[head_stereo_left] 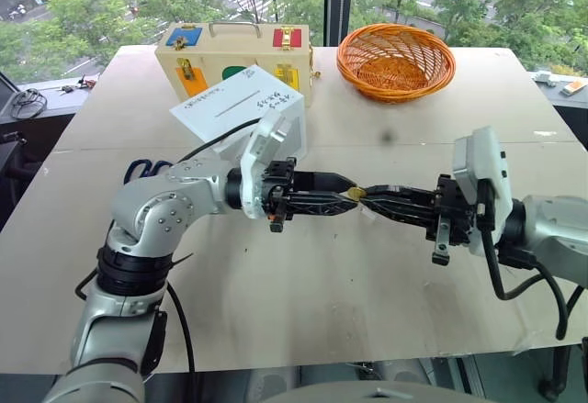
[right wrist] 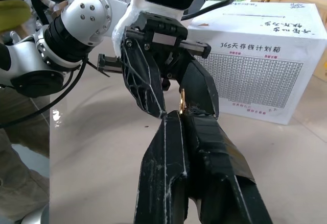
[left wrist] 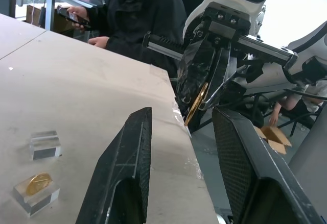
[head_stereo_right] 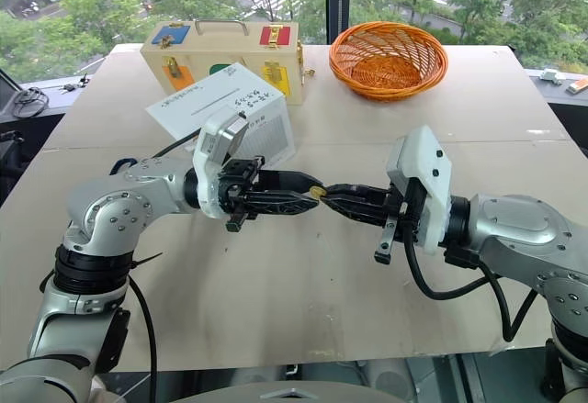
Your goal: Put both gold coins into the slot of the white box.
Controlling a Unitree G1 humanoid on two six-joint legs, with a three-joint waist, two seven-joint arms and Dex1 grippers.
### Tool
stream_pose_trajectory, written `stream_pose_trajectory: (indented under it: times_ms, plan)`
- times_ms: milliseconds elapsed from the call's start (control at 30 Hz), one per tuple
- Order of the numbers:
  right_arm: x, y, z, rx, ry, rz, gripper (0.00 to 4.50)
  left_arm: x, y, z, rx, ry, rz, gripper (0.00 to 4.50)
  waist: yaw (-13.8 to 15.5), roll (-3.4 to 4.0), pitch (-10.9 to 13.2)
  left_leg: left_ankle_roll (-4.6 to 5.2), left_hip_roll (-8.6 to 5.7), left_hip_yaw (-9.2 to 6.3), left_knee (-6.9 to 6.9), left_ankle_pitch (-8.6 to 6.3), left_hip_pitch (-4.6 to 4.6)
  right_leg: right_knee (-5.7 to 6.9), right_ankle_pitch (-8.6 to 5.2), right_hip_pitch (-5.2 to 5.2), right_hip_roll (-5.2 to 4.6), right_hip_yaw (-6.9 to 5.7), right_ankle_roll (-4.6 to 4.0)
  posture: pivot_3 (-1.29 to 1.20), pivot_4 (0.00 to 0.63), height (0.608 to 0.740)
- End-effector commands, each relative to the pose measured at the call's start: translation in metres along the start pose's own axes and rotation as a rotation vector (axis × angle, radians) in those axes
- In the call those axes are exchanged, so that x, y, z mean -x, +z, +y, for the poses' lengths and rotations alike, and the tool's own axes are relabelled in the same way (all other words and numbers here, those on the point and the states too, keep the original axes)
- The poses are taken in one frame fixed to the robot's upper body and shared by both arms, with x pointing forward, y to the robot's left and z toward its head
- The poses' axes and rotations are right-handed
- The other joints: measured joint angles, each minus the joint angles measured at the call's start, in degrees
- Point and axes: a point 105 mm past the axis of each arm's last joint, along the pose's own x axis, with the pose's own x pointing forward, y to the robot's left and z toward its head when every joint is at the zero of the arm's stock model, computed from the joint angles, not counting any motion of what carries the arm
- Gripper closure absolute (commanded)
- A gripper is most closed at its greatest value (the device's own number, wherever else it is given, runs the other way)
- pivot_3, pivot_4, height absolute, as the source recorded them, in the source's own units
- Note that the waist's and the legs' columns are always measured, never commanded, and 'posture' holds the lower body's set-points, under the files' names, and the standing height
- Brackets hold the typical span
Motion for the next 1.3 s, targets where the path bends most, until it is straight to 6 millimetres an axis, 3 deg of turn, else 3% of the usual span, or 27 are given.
stream_pose_trajectory:
  times_ms: [33, 100, 133, 533, 567, 633, 867, 967, 1133, 1300]
  plan:
    - [0.0, 0.008, 0.004, 0.027, 0.017, -0.026, 4.5, -0.002, 0.008, -0.004, -0.036, -0.032, -0.018, 3.43, 0.01, 0.0, 0.0, 0.0, 0.0, -0.01, 0.0, 0.0, 0.0, 0.0, 0.0, 0.0, 0.0, 0.0, 0.0, 0.0, 0.15, 0.74]
    - [0.0, 0.008, 0.005, 0.026, 0.024, -0.026, 4.5, -0.002, 0.008, -0.006, -0.032, -0.042, -0.022, 4.37, 0.0, -0.01, 0.01, 0.0, 0.0, -0.01, 0.0, 0.0, -0.01, -0.01, 0.0, 0.0, -0.01, 0.0, 0.0, 0.0, 0.15, 0.74]
    - [-0.001, 0.008, 0.005, 0.026, 0.026, -0.026, 4.5, -0.002, 0.008, -0.006, -0.031, -0.045, -0.022, 4.44, 0.01, -0.01, 0.01, 0.0, 0.0, -0.01, 0.0, 0.0, -0.01, -0.01, 0.0, 0.0, -0.01, 0.0, 0.0, 0.0, 0.15, 0.74]
    - [0.002, 0.007, 0.012, -0.008, 0.068, -0.041, 4.5, 0.0, 0.012, -0.011, -0.02, -0.078, -0.052, 4.44, 0.01, -0.02, 0.02, 0.0, 0.0, -0.05, 0.0, 0.0, -0.04, -0.03, -0.01, -0.01, -0.01, -0.03, 0.01, 0.0, 0.15, 0.74]
    - [0.003, 0.008, 0.01, -0.01, 0.057, -0.048, 3.91, 0.002, 0.015, -0.01, -0.017, -0.068, -0.063, 4.5, 0.02, -0.02, 0.02, 0.0, 0.0, -0.05, 0.0, 0.0, -0.05, -0.03, -0.01, -0.01, -0.01, -0.03, 0.01, 0.0, 0.15, 0.74]
    - [0.005, 0.008, 0.006, -0.004, 0.034, -0.052, 3.66, 0.007, 0.022, -0.008, -0.013, -0.046, -0.081, 4.5, 0.01, -0.03, 0.02, 0.0, 0.0, -0.05, 0.0, 0.0, -0.05, -0.03, -0.01, -0.01, -0.01, -0.03, 0.01, 0.0, 0.15, 0.74]
    - [0.02, 0.009, -0.019, 0.107, -0.151, -0.037, 0.22, 0.039, 0.056, -0.003, 0.017, 0.121, -0.154, 4.5, -0.01, -0.09, 0.1, 0.0, 0.01, -0.13, 0.0, 0.0, -0.07, -0.03, -0.1, -0.01, -0.01, -0.1, 0.17, 0.0, 0.15, 0.74]
    - [0.03, 0.018, -0.023, 0.198, -0.204, -0.058, 0.22, 0.078, 0.084, 0.018, -0.072, 0.384, -0.147, 4.5, 0.09, -0.29, 0.28, 0.0, -0.01, -0.16, 0.01, 0.0, -0.13, -0.03, -0.1, -0.03, -0.01, -0.15, 0.17, 0.0, 0.15, 0.74]
    - [0.033, 0.03, -0.025, 0.275, -0.235, -0.101, 0.22, 0.142, 0.107, 0.056, -0.187, 0.748, -0.012, 4.5, 0.12, -0.31, 0.3, -0.01, -0.05, -0.13, 0.07, 0.01, -0.44, 0.0, 0.0, -0.32, 0.03, -0.35, 0.0, 0.0, 0.15, 0.74]
    - [0.028, 0.029, -0.028, 0.306, -0.24, -0.105, 0.22, 0.161, 0.102, 0.083, -0.112, 0.822, 0.179, 4.5, 0.97, -0.36, 0.32, -0.01, -0.08, -0.11, 0.08, 0.01, -0.71, -0.09, 0.01, -0.46, -0.04, -0.51, -0.02, 0.0, 0.15, 0.74]
